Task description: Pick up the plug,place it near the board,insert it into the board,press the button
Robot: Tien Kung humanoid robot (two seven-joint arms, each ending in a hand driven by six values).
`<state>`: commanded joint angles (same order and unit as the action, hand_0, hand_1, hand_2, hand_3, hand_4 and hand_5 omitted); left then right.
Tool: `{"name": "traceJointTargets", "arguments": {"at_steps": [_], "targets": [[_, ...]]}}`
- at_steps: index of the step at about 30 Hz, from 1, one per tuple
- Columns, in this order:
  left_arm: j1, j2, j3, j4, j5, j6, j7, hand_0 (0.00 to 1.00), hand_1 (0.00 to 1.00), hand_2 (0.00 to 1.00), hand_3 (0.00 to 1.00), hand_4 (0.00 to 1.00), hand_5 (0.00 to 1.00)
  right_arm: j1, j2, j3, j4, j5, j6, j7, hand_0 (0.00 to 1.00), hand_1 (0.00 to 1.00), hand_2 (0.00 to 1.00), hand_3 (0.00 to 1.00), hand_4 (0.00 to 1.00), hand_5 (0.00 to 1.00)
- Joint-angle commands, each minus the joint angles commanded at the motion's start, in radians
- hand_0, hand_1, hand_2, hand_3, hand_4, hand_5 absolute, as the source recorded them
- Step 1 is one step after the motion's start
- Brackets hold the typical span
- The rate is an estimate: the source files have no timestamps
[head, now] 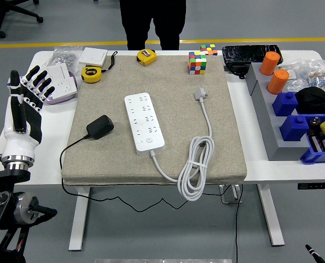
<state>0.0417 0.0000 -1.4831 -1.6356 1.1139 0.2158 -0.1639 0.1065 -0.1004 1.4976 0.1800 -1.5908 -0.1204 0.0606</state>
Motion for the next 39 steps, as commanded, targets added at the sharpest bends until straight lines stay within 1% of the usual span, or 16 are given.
{"name": "traceJointTargets", "arguments": {"at_steps": [39], "targets": [[0.002, 0.000, 0.006, -0.012, 0.012, 0.009, -0.001, 0.758, 0.810, 0.834, 0.825, 0.998, 0.998, -0.002, 0.013, 0.021, 0.000, -0.002, -0.003, -0.001, 0.912, 0.884, 0.833, 0.843, 0.998, 0.998]]}}
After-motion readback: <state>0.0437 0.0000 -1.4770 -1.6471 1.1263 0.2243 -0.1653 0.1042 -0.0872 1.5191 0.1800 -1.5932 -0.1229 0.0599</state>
